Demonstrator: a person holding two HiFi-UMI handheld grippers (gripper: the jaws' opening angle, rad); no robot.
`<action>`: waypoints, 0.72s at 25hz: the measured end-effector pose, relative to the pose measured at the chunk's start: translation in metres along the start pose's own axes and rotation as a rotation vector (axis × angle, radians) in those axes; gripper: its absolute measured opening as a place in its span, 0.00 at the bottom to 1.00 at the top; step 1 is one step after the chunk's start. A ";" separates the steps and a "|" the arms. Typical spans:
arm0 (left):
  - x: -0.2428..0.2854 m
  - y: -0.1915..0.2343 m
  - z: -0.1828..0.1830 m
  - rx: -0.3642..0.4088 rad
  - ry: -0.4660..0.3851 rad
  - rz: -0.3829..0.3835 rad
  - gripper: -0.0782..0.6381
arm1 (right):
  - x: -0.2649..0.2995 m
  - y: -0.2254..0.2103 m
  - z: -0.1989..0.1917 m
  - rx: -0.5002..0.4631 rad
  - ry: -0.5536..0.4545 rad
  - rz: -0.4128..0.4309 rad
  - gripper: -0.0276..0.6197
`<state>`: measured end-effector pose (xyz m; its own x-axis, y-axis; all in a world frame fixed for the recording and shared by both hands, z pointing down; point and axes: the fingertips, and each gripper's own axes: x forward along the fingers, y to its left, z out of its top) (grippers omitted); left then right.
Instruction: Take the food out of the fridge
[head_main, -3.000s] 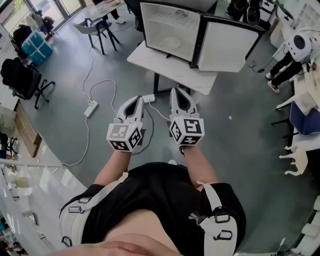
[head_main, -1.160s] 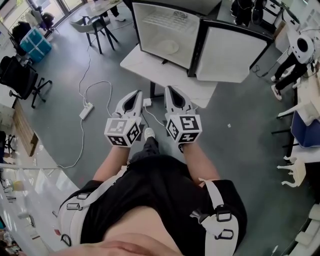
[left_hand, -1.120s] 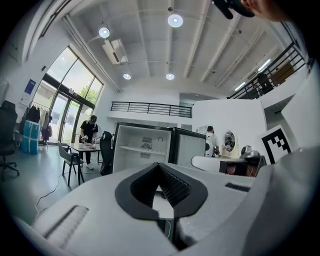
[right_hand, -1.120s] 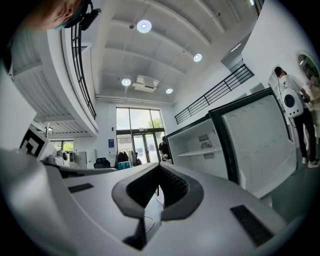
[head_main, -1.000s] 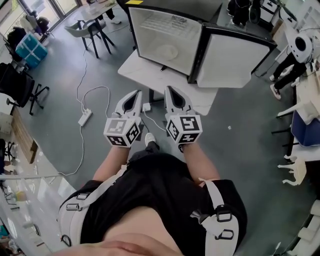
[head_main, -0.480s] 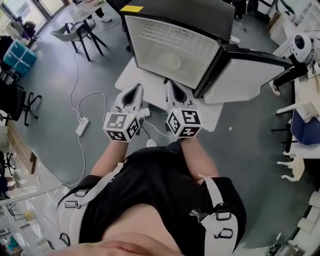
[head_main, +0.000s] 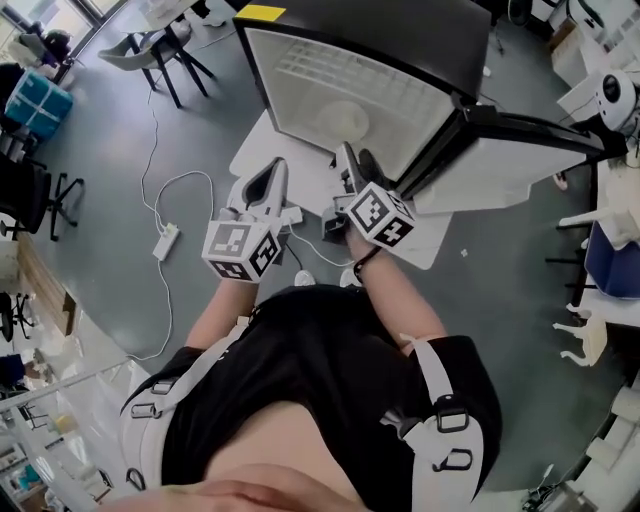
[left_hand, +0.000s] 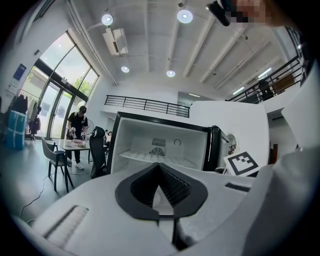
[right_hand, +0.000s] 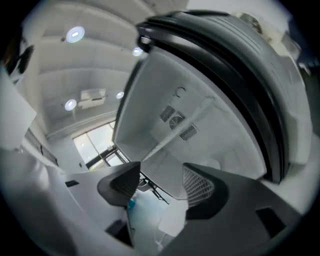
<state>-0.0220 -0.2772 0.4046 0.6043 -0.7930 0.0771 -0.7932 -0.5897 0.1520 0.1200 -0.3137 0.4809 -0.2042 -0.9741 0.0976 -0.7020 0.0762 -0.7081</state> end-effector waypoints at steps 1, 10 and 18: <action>0.001 0.002 -0.003 -0.003 0.006 0.005 0.11 | 0.007 -0.012 -0.008 0.117 0.022 -0.016 0.44; -0.008 0.025 -0.014 -0.008 0.041 0.060 0.11 | 0.046 -0.112 -0.087 0.637 0.117 -0.258 0.46; -0.022 0.039 -0.032 -0.031 0.089 0.098 0.11 | 0.081 -0.143 -0.129 0.783 0.132 -0.354 0.46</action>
<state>-0.0643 -0.2780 0.4404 0.5294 -0.8291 0.1799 -0.8469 -0.5039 0.1700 0.1159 -0.3761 0.6798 -0.1745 -0.8763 0.4490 -0.0776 -0.4423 -0.8935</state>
